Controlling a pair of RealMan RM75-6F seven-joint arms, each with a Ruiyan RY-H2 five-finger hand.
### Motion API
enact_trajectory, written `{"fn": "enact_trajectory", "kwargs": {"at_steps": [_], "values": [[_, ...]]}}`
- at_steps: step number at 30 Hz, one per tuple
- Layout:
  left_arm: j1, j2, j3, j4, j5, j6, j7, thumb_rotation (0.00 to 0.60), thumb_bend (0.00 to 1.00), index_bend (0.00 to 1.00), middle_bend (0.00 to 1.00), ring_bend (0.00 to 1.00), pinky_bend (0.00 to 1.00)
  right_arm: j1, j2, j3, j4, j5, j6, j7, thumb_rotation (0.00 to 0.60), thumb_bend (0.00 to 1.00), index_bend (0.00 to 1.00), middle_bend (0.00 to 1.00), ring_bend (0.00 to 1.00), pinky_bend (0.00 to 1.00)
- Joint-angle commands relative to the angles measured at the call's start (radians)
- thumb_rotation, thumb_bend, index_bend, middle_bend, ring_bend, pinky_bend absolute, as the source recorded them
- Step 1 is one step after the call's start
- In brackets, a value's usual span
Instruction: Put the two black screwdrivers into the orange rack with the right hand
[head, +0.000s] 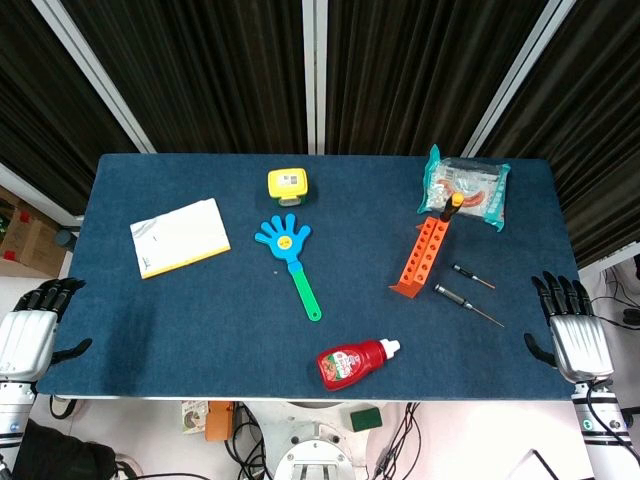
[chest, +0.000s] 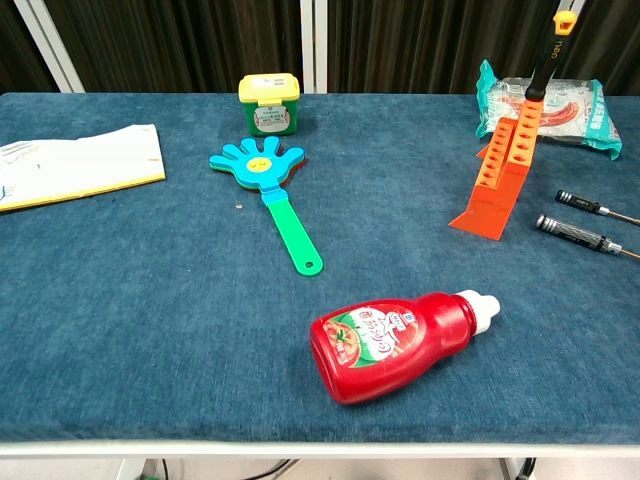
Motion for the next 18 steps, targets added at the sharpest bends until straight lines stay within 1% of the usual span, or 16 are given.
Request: {"fn": "enact_trajectory", "kwargs": {"at_steps": [1, 9, 11, 13, 16, 18], "values": [[-0.001, -0.001, 0.001, 0.000, -0.001, -0.003, 0.000, 0.600, 0.00, 0.18, 0.20, 0.14, 0.25, -0.001, -0.002, 0.000, 0.003, 0.001, 0.002, 0.002, 0.600, 0.29, 0.00, 0.00, 0.00, 0.00], [0.001, -0.004, 0.004, -0.007, 0.005, 0.001, 0.017, 0.600, 0.00, 0.18, 0.20, 0.14, 0.25, 0.010, -0.014, 0.003, 0.016, -0.006, -0.004, 0.002, 0.600, 0.29, 0.00, 0.00, 0.00, 0.00], [0.000, -0.005, 0.005, -0.007, 0.004, -0.002, 0.021, 0.600, 0.00, 0.18, 0.20, 0.14, 0.25, 0.018, -0.032, 0.010, 0.022, -0.009, -0.002, -0.012, 0.600, 0.29, 0.01, 0.00, 0.00, 0.00], [-0.001, -0.006, 0.006, -0.009, 0.003, -0.005, 0.025, 0.600, 0.00, 0.18, 0.20, 0.14, 0.25, 0.030, -0.054, 0.017, 0.028, -0.008, -0.009, -0.033, 0.600, 0.30, 0.06, 0.00, 0.00, 0.00], [-0.001, -0.008, 0.009, -0.010, 0.007, -0.006, 0.031, 0.600, 0.00, 0.18, 0.20, 0.14, 0.25, 0.058, -0.115, 0.029, 0.040, 0.013, -0.044, -0.061, 0.600, 0.32, 0.20, 0.00, 0.00, 0.00], [0.000, -0.007, 0.011, -0.012, 0.010, -0.005, 0.032, 0.600, 0.00, 0.18, 0.20, 0.14, 0.25, 0.075, -0.148, 0.036, 0.041, 0.039, -0.074, -0.078, 0.600, 0.34, 0.25, 0.00, 0.00, 0.00]]}}
